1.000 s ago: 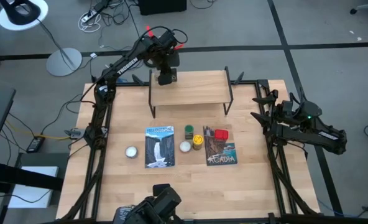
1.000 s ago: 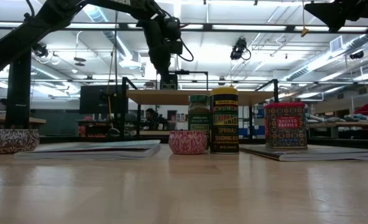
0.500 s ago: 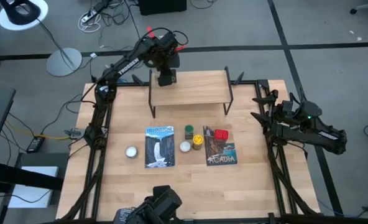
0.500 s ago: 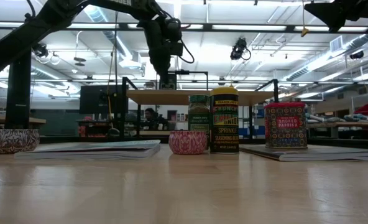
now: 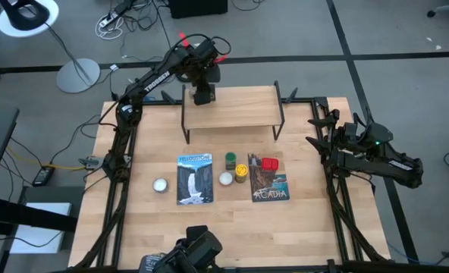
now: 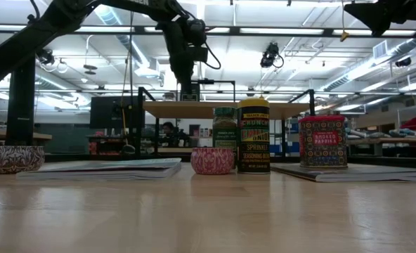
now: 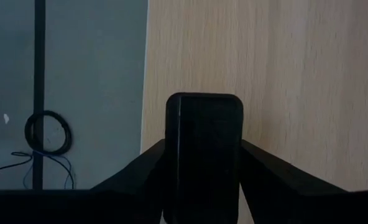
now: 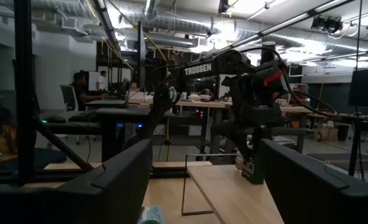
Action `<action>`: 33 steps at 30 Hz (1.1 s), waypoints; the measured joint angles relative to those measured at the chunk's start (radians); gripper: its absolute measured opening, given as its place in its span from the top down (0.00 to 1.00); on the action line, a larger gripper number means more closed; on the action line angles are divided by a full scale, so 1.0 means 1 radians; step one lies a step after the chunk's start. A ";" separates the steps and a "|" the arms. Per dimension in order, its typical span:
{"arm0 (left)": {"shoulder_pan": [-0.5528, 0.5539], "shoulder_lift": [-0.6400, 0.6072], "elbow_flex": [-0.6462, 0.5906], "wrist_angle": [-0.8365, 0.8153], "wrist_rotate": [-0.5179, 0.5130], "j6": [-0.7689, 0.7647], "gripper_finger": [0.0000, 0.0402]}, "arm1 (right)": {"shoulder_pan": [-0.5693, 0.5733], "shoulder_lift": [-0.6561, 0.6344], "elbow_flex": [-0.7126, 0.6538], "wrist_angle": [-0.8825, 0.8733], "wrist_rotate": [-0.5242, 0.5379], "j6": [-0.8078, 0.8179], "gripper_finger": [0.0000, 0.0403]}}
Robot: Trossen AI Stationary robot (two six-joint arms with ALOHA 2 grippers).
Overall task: Shelf spices
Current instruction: Put the black spice on the shelf, then put the green spice on the shelf
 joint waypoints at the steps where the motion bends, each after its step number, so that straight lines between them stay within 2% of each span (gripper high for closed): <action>1: 0.000 -0.003 0.000 0.000 -0.001 0.000 0.54 | 0.000 0.000 0.000 0.000 0.000 0.000 0.27; 14: -0.014 -0.094 0.001 0.023 -0.003 -0.025 0.54 | 0.000 0.000 0.000 0.000 0.000 -0.002 0.27; 21: -0.066 -0.177 0.001 0.112 0.006 -0.052 0.54 | 0.000 0.000 0.000 0.000 0.000 -0.002 0.27; 25: -0.123 -0.215 0.001 0.143 0.062 -0.069 0.54 | 0.000 0.000 0.000 0.000 0.000 -0.002 0.27; 33: -0.324 -0.203 -0.049 0.105 0.045 -0.095 0.52 | 0.000 0.000 0.000 0.000 0.000 -0.002 0.27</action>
